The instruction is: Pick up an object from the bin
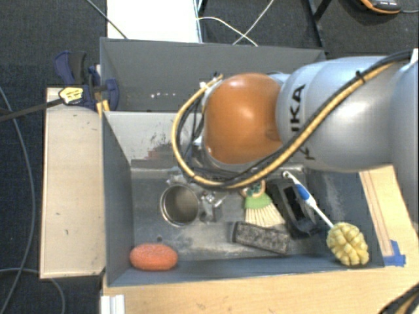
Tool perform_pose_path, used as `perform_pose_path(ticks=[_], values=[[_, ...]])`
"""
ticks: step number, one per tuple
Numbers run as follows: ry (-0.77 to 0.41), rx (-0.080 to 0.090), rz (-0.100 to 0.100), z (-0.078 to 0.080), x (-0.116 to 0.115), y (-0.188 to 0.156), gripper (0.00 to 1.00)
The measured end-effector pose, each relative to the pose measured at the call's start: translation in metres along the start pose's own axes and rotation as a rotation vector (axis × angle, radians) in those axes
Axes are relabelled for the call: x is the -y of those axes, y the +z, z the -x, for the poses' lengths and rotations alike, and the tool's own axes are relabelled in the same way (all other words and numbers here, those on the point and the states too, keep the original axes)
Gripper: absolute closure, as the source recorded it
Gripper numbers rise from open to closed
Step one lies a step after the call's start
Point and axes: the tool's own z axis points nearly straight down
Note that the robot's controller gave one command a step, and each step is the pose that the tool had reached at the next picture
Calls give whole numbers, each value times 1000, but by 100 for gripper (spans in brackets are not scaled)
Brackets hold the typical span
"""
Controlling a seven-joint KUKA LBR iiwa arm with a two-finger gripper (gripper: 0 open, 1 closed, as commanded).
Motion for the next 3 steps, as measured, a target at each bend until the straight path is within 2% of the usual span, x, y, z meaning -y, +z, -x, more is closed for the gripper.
perform_pose_path(ticks=[1, 2, 3], values=[[24, -15, 6, 3, 14, 12, 100], [5, 2, 2, 6, 1, -11, 100], [28, -1, 3, 15, 8, 11, 100]])
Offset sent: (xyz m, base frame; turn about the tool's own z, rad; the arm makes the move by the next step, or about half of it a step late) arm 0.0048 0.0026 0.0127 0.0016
